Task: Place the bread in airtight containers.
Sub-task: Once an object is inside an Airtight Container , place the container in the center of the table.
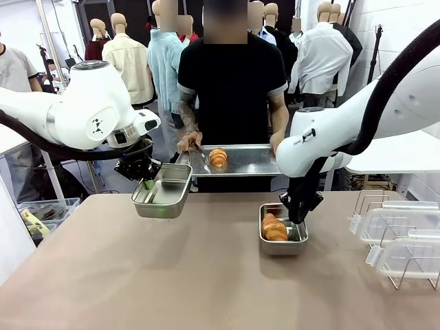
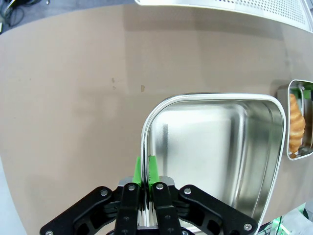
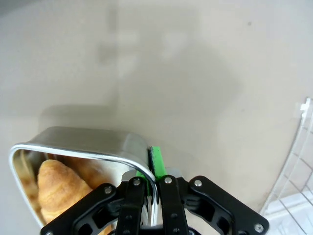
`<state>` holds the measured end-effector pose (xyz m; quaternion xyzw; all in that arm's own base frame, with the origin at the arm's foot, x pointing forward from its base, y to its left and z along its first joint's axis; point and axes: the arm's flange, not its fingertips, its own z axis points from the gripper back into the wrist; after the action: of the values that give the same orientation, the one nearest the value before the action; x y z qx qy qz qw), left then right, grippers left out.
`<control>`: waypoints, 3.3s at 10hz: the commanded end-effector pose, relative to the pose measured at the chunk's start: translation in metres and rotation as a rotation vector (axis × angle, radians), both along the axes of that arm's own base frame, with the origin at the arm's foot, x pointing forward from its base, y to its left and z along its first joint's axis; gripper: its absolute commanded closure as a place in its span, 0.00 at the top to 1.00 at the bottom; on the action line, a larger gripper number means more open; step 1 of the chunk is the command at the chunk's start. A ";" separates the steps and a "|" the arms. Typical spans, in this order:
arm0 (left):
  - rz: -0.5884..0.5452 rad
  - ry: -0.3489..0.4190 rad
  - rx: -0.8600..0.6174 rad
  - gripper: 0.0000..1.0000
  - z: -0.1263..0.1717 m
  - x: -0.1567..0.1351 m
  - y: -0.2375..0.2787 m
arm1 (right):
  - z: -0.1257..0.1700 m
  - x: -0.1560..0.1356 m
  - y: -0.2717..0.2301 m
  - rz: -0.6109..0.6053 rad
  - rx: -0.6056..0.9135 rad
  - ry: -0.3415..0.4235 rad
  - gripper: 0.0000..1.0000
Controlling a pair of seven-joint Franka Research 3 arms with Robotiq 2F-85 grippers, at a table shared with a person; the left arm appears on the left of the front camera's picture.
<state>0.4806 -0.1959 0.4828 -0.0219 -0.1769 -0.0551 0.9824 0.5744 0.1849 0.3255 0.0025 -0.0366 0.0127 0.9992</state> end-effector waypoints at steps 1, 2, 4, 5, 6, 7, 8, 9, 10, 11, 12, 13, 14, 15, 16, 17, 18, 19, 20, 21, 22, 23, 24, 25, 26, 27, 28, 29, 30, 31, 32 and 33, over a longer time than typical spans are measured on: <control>0.000 -0.006 -0.002 0.00 0.003 -0.001 0.000 | -0.005 0.007 0.003 0.035 -0.046 0.008 0.00; 0.000 -0.006 -0.002 0.00 0.003 -0.001 0.000 | -0.009 0.007 0.003 0.046 -0.056 0.009 0.00; 0.000 -0.006 -0.002 0.00 0.003 -0.001 0.000 | -0.011 0.002 0.004 0.044 -0.065 0.013 0.21; 0.000 -0.006 -0.002 0.00 0.003 -0.001 0.000 | -0.009 0.001 0.004 0.052 -0.063 0.016 0.40; 0.000 -0.006 -0.002 0.00 0.003 -0.001 0.000 | -0.006 -0.001 0.006 0.048 -0.071 0.019 0.59; 0.000 -0.006 -0.002 0.00 0.003 -0.001 0.000 | -0.001 -0.004 0.008 0.043 -0.085 0.010 0.78; 0.000 -0.006 -0.002 0.00 0.003 -0.001 0.000 | 0.003 -0.006 0.009 0.041 -0.090 0.008 0.97; 0.000 -0.006 -0.002 0.00 0.003 -0.001 0.000 | 0.008 -0.010 0.012 0.043 -0.103 0.009 1.00; 0.000 -0.006 -0.002 0.00 0.003 -0.001 0.000 | 0.015 -0.016 0.013 0.038 -0.112 -0.002 1.00; 0.000 -0.006 -0.002 0.00 0.003 -0.001 0.000 | 0.024 -0.023 0.013 0.042 -0.119 -0.013 1.00; 0.000 -0.006 -0.002 0.00 0.003 -0.001 0.000 | 0.036 -0.034 0.013 0.058 -0.133 -0.031 1.00; 0.000 -0.006 -0.002 0.00 0.003 -0.001 0.000 | 0.047 -0.043 0.015 0.061 -0.155 -0.053 1.00; 0.000 -0.006 -0.002 0.00 0.003 -0.001 0.000 | 0.060 -0.051 0.016 0.070 -0.165 -0.060 1.00; 0.000 -0.006 -0.002 0.00 0.003 -0.001 0.000 | 0.069 -0.060 0.018 0.080 -0.184 -0.073 1.00; 0.000 -0.006 -0.002 0.00 0.003 -0.001 0.000 | 0.078 -0.066 0.023 0.069 -0.192 -0.082 1.00; 0.000 -0.006 -0.002 0.00 0.003 -0.001 0.000 | 0.067 -0.045 0.016 0.098 -0.135 -0.056 1.00; 0.000 -0.006 -0.002 0.00 0.003 -0.001 0.000 | 0.067 -0.045 0.016 0.098 -0.135 -0.056 1.00; 0.000 -0.006 -0.002 0.00 0.003 -0.001 0.000 | 0.067 -0.045 0.016 0.098 -0.135 -0.056 1.00; 0.000 -0.006 -0.002 0.00 0.003 -0.001 0.000 | 0.067 -0.045 0.016 0.098 -0.135 -0.056 1.00; 0.000 -0.006 -0.002 0.00 0.003 -0.001 0.000 | 0.067 -0.045 0.016 0.098 -0.135 -0.056 1.00; 0.000 -0.006 -0.002 0.00 0.003 -0.001 0.000 | 0.067 -0.045 0.016 0.098 -0.135 -0.056 1.00; 0.000 -0.006 -0.002 0.00 0.003 -0.001 0.000 | 0.064 -0.049 0.014 0.090 -0.149 -0.048 1.00; 0.000 -0.006 -0.002 0.00 0.003 -0.001 0.000 | 0.075 -0.058 0.004 0.117 -0.140 -0.061 1.00; 0.000 -0.006 -0.002 0.00 0.003 -0.001 0.000 | 0.090 -0.068 -0.009 0.104 -0.116 -0.100 1.00; 0.000 -0.006 -0.002 0.00 0.003 -0.001 0.000 | 0.103 -0.073 -0.023 0.120 -0.098 -0.107 1.00; 0.000 -0.006 -0.002 0.00 0.003 -0.001 0.000 | 0.119 -0.084 -0.041 0.168 -0.090 -0.111 1.00; 0.000 -0.006 -0.002 0.00 0.003 -0.001 0.000 | 0.136 -0.097 -0.059 0.235 -0.105 -0.126 1.00; 0.000 -0.006 -0.002 0.00 0.003 -0.001 0.000 | 0.152 -0.114 -0.077 0.268 -0.103 -0.117 1.00; 0.000 -0.006 -0.002 0.00 0.003 -0.001 0.000 | 0.161 -0.126 -0.091 0.305 -0.149 -0.099 1.00; 0.000 -0.006 -0.002 0.00 0.003 -0.001 0.000 | 0.176 -0.142 -0.112 0.279 -0.129 -0.105 1.00; 0.000 -0.006 -0.002 0.00 0.003 -0.001 0.000 | 0.189 -0.157 -0.131 0.307 -0.114 -0.110 1.00; 0.000 -0.006 -0.002 0.00 0.003 -0.001 0.000 | 0.199 -0.170 -0.149 0.338 -0.048 -0.126 1.00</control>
<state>0.4805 -0.1961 0.4827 -0.0219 -0.1768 -0.0553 0.9824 0.4180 0.0494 0.5224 -0.0511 -0.0948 0.1654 0.9803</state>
